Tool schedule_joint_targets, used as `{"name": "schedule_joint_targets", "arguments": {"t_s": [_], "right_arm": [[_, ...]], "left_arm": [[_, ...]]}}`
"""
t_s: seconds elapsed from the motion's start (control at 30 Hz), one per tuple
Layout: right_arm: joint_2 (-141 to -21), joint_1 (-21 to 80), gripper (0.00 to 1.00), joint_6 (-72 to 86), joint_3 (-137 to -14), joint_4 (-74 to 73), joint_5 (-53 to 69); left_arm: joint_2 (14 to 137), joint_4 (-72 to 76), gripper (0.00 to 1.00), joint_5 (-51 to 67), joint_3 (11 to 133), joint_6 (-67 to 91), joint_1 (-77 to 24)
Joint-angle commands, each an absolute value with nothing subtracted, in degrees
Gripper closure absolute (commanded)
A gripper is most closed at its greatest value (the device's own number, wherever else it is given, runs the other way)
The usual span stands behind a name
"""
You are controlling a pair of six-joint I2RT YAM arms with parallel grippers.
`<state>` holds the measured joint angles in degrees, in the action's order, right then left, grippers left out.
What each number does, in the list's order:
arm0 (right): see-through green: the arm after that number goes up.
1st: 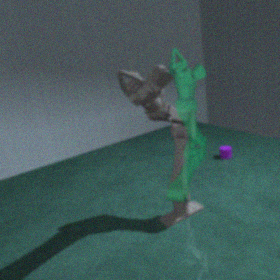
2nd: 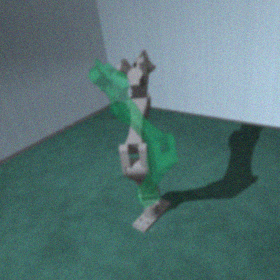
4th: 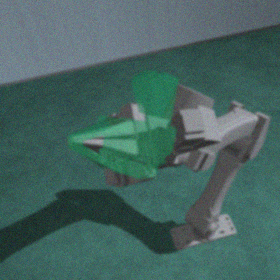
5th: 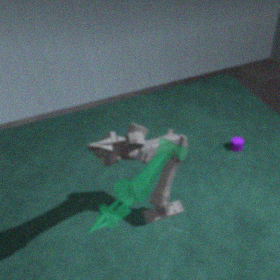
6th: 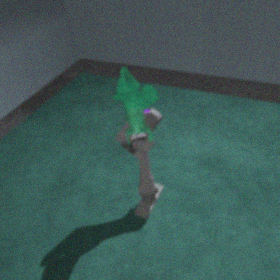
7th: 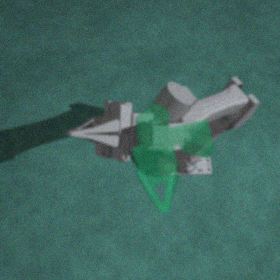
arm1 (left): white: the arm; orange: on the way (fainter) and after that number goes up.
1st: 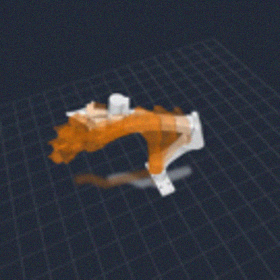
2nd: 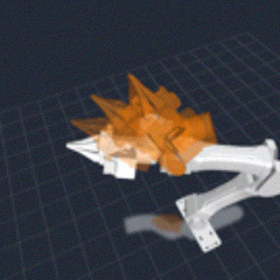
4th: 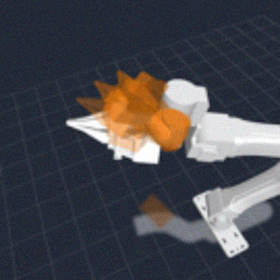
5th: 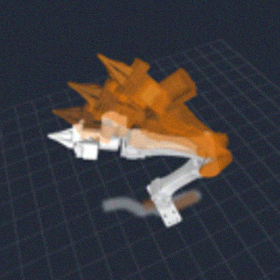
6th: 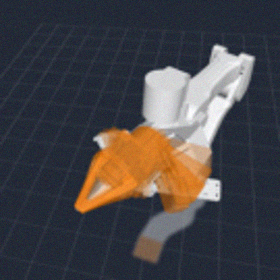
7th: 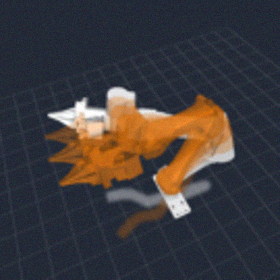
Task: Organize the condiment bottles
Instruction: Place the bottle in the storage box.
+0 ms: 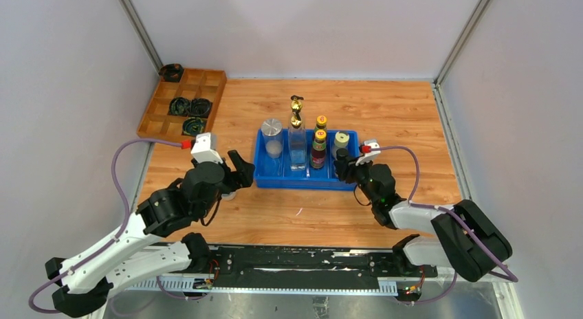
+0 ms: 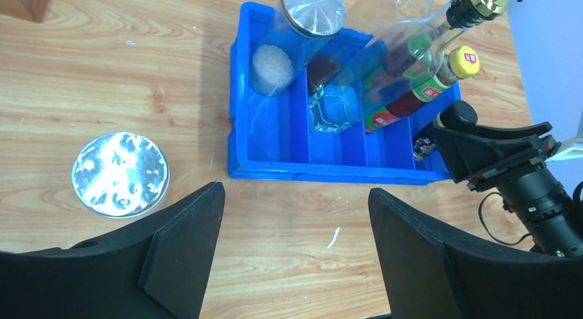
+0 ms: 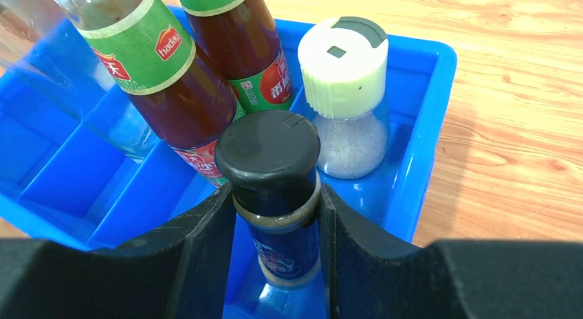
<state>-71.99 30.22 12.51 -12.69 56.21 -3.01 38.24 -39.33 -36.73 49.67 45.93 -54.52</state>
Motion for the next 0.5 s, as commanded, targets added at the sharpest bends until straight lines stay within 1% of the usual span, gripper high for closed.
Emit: {"name": "schedule_joint_targets", "arguments": {"t_s": [0.0,0.03,0.2,0.3,0.37,0.47], "right_arm": [[-71.3,29.6,0.76,14.1,-13.0,55.3,-3.2],[-70.7,29.7,0.72,14.1,-13.0,54.3,-3.1],[-66.7,29.9,0.64,13.4,-13.7,47.5,-3.7],[-64.9,29.9,0.54,13.1,-14.3,43.9,-4.0],[-63.9,30.0,0.45,13.2,-14.6,42.0,-4.1],[-63.5,30.0,0.41,13.3,-14.9,40.3,-4.0]], "left_arm": [[36.6,-39.1,0.18,-39.3,48.3,47.1,-54.9],[36.4,-39.1,0.18,-39.3,48.2,47.2,-54.9],[36.0,-39.0,0.18,-39.2,47.4,47.7,-54.9],[35.7,-38.5,0.18,-39.1,47.0,47.8,-54.9],[35.6,-38.3,0.18,-38.9,46.7,47.9,-54.9],[35.3,-38.1,0.18,-38.7,46.6,48.0,-54.9]]}}
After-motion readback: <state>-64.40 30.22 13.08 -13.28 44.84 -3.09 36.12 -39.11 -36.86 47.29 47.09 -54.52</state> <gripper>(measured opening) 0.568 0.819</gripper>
